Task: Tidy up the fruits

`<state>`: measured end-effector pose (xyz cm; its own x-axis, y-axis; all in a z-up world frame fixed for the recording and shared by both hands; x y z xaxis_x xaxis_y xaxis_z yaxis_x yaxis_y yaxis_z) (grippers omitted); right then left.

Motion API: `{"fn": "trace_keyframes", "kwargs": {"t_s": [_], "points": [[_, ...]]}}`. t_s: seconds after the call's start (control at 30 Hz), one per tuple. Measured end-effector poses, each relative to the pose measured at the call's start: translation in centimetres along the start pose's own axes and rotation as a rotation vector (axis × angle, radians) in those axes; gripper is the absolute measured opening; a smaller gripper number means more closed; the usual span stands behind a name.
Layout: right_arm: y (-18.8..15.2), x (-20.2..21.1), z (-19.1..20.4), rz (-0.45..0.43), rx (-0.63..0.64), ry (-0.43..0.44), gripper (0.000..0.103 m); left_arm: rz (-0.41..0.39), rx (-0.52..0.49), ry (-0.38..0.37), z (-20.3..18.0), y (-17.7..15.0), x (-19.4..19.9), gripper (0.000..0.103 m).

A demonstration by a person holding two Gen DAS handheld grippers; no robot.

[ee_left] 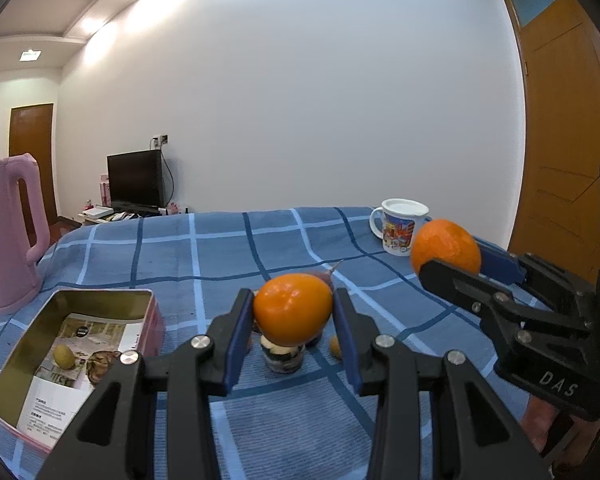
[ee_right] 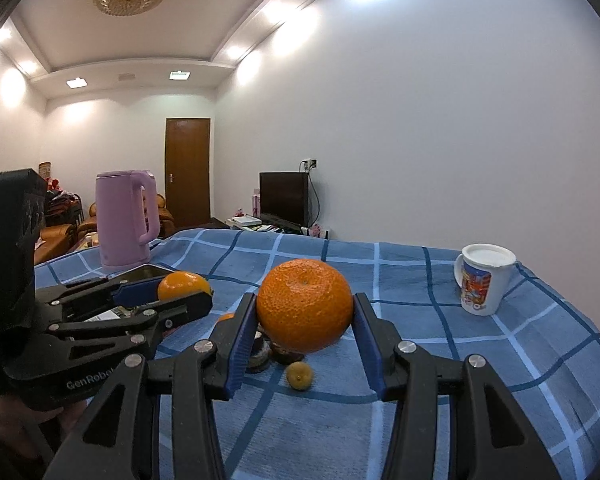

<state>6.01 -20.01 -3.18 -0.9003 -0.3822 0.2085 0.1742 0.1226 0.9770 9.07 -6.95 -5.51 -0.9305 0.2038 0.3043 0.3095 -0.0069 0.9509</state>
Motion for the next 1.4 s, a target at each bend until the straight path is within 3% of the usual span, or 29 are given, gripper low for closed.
{"fn": "trace_keyframes", "kwargs": {"t_s": [0.53, 1.4], "points": [[1.3, -2.0, 2.5, 0.016, 0.011, 0.064, 0.049, 0.01, 0.023, 0.067, 3.2, 0.1, 0.8, 0.042], [2.2, -7.0, 11.5, 0.075, 0.098, 0.223, 0.049, 0.067, 0.102, 0.225, 11.8, -1.0, 2.6, 0.042]]}}
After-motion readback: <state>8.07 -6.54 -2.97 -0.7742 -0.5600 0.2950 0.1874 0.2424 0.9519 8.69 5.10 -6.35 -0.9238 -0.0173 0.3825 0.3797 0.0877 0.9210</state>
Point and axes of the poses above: each gripper's, at about its wrist camera, not at the fingertips, and x roughly against the way its jaws point, z to its left, y to its top, the point moved 6 cm from there along -x, roughly the way its jaws point, and after that the axes turned 2 degrees about -z, right-handed, at the moved point
